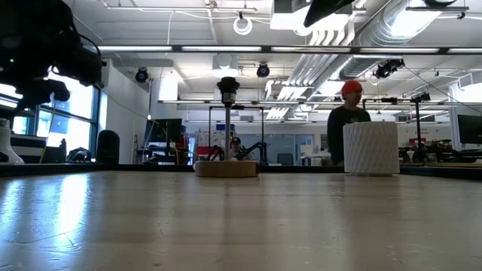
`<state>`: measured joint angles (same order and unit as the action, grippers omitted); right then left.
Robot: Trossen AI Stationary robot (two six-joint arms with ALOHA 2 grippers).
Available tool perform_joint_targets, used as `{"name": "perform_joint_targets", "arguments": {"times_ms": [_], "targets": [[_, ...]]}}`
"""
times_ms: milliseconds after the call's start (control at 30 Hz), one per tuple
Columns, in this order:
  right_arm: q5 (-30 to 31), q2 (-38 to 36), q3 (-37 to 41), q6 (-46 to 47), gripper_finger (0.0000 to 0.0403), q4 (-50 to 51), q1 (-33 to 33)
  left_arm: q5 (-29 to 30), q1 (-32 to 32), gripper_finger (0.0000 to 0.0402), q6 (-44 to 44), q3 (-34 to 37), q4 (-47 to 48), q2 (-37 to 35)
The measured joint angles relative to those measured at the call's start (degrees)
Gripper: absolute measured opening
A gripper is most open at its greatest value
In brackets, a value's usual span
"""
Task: Screw lightbulb
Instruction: Remove the lightbulb from the brown lamp
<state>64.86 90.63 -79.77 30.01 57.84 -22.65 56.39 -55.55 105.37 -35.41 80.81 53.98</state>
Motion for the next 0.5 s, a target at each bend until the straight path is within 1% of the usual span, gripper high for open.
{"name": "perform_joint_targets", "arguments": {"times_ms": [200,300,500], "targets": [[0.02,0.00,0.00,0.01,0.0000,0.20,-0.35,-1.92,-7.41,0.0241,-11.06,-0.03,-2.60,0.00],[0.02,0.00,0.00,0.01,0.0000,0.20,-0.61,-2.10,-10.52,0.0241,-14.96,-0.03,-2.18,0.00],[0.04,0.00,0.00,-0.04,0.0000,0.20,-0.63,-5.16,-13.44,0.0241,-21.39,-0.08,-5.62,-0.88]]}}
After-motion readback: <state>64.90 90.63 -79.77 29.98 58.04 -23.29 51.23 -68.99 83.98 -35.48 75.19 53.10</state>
